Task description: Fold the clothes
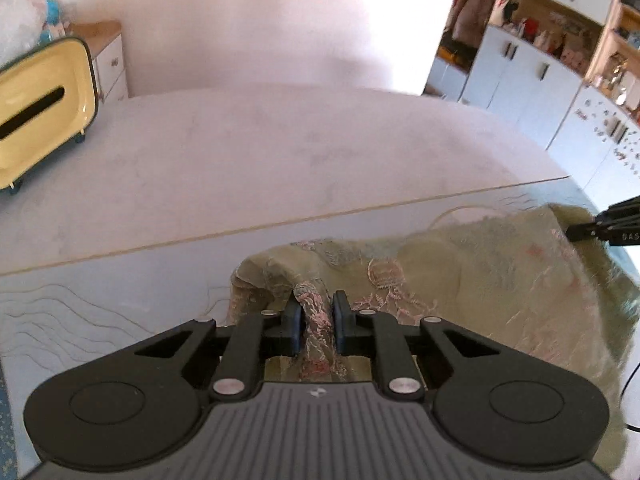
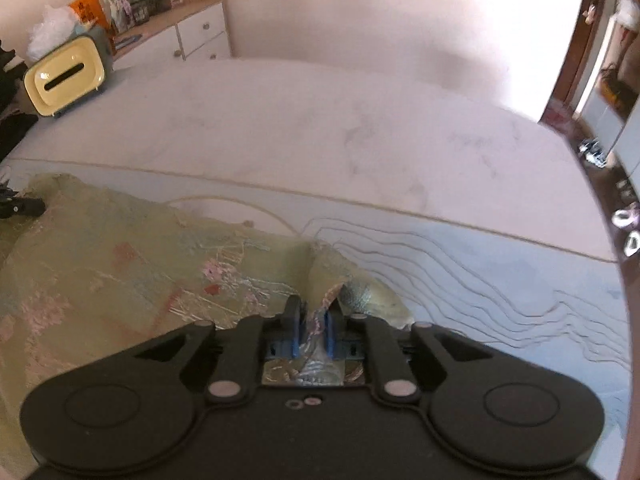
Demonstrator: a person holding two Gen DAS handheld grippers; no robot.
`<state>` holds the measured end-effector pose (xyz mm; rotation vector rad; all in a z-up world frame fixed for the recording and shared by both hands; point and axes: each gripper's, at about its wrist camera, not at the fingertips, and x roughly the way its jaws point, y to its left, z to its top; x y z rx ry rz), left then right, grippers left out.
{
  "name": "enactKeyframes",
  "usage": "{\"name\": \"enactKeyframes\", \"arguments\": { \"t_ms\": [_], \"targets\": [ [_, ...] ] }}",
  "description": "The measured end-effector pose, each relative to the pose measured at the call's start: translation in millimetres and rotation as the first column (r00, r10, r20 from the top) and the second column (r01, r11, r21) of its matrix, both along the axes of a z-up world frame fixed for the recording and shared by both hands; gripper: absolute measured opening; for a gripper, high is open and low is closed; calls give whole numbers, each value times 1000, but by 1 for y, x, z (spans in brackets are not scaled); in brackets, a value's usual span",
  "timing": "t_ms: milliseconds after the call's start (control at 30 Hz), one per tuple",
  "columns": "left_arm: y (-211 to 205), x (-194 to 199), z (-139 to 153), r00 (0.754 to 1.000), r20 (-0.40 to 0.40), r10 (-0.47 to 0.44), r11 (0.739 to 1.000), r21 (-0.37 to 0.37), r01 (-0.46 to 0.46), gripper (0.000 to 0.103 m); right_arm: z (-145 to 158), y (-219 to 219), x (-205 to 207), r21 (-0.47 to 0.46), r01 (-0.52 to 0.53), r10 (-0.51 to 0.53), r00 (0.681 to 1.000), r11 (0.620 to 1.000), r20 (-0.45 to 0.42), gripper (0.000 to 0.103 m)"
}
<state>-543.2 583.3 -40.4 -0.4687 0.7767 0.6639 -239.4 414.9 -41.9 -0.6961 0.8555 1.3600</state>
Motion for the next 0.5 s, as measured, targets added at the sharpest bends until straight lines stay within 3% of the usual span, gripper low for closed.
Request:
{"name": "enactKeyframes", "arguments": {
  "t_ms": [167,233,267,300,400,500],
  "targets": [
    [-2,6,-3,1000,-31,3,1000,-7,-3,18,3,-3,4,-36,-58,58,998,998,-6,103],
    [-5,2,3,999,-50,3,1000,-3,-3,34,14,-8,5,-46,-64,64,998,997,8,103],
    [-8,-3,8,999,-53,9,1000,-8,-9,56,21,-14,8,-46,-57,58,998,997,13,103],
    [-10,-8,13,998,-55,15,1000,-14,-15,67,28,-21,11,-43,-52,52,999,998,9,103],
    [-22,-30,30,998,-34,58,998,-24,-59,67,48,-46,16,-24,-51,51,999,998,-4,103],
    [-41,-48,46,997,5,72,997,-6,-72,67,61,-68,5,4,-115,115,993,993,-23,103]
  ]
}}
